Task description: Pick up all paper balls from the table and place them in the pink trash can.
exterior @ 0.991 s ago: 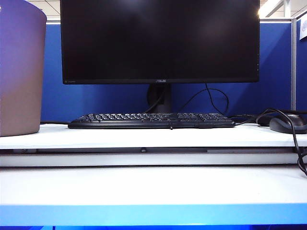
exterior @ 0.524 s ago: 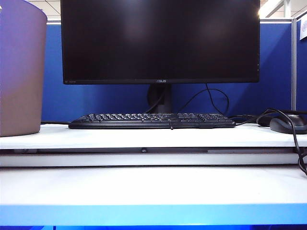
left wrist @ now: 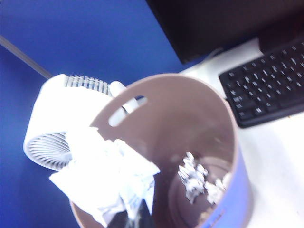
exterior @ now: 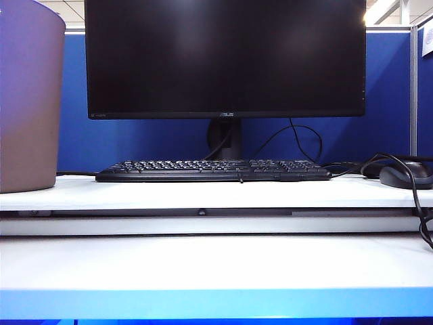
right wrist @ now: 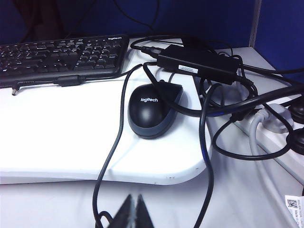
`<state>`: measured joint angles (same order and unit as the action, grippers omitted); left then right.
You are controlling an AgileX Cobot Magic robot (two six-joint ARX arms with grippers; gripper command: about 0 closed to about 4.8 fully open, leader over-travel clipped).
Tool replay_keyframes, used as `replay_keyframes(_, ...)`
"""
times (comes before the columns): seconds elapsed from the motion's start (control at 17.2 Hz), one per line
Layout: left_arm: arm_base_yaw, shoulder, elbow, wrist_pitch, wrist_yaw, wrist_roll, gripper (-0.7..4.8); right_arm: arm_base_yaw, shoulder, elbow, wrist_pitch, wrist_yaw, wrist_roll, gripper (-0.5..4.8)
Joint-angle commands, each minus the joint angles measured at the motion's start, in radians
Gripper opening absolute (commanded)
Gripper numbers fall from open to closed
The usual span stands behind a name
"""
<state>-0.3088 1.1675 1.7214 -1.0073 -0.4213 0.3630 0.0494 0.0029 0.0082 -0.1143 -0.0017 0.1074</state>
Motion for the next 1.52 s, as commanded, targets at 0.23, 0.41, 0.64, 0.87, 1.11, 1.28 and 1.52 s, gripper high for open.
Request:
replay_keyframes(0.23,0.001,-0.002,0.002,0.006,-0.014,-0.015,2.05,0.000,-0.002,-0.002,0.013,0.000,-0.003,-0.05)
replay_keyframes(0.41,0.001,-0.002,0.002,0.027,-0.070,-0.016,3.88,0.000,-0.002,-0.002,0.013,0.000,-0.003,-0.05)
replay_keyframes(0.64,0.001,-0.002,0.002,0.030,-0.076,-0.015,4.04,0.000,-0.002,-0.002,0.013,0.000,-0.003,-0.05)
replay_keyframes(0.87,0.001,-0.002,0.002,0.031,-0.074,-0.015,4.04,0.000,-0.002,-0.002,0.013,0.000,-0.003,-0.05)
replay_keyframes(1.11,0.001,0.000,0.002,0.051,-0.064,-0.023,4.04,0.000,-0.002,-0.002,0.013,0.000,-0.003,-0.05)
replay_keyframes(1.28,0.001,0.000,0.002,0.050,-0.006,-0.030,4.04,0.000,-0.002,-0.002,0.013,0.000,-0.003,-0.05)
replay_keyframes(1.52,0.001,0.002,0.002,0.058,0.461,-0.129,3.98,0.000,-0.002,-0.002,0.013,0.000,-0.003,-0.05)
